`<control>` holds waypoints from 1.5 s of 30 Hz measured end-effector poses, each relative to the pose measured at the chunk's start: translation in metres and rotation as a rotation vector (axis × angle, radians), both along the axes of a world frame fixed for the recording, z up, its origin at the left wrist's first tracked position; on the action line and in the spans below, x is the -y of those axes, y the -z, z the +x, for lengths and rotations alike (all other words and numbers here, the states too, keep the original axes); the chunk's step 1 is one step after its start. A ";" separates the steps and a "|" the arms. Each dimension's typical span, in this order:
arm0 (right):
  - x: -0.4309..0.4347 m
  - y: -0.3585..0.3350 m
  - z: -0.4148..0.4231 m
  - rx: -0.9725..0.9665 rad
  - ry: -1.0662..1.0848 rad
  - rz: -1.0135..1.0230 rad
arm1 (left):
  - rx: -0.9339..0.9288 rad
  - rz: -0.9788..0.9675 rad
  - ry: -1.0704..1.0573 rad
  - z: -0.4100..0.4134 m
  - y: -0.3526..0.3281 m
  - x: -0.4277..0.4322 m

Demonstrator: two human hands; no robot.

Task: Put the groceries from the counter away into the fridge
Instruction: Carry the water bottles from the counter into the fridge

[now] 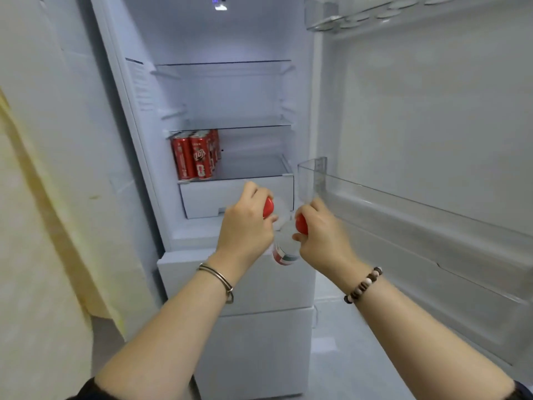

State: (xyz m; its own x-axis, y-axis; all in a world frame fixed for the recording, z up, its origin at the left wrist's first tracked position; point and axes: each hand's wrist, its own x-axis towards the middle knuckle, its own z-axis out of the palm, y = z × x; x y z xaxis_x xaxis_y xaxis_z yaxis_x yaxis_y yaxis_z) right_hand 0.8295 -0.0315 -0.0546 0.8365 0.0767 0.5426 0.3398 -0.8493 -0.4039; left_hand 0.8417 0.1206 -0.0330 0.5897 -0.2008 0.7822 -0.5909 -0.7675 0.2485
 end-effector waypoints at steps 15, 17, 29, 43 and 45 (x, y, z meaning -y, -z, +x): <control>-0.079 -0.053 0.217 0.503 0.096 -0.040 | 0.285 0.000 0.063 0.239 -0.038 -0.085; -0.087 -0.053 0.244 0.516 0.110 -0.021 | 0.269 0.017 0.060 0.272 -0.035 -0.096; -0.103 -0.010 0.333 0.528 0.172 0.026 | 0.155 0.071 0.068 0.371 0.002 -0.104; -0.103 0.020 0.393 -0.032 0.232 0.021 | -0.121 0.257 -0.134 0.410 0.041 -0.089; -0.104 0.023 0.398 -0.025 0.239 0.044 | -0.095 0.253 -0.154 0.414 0.044 -0.090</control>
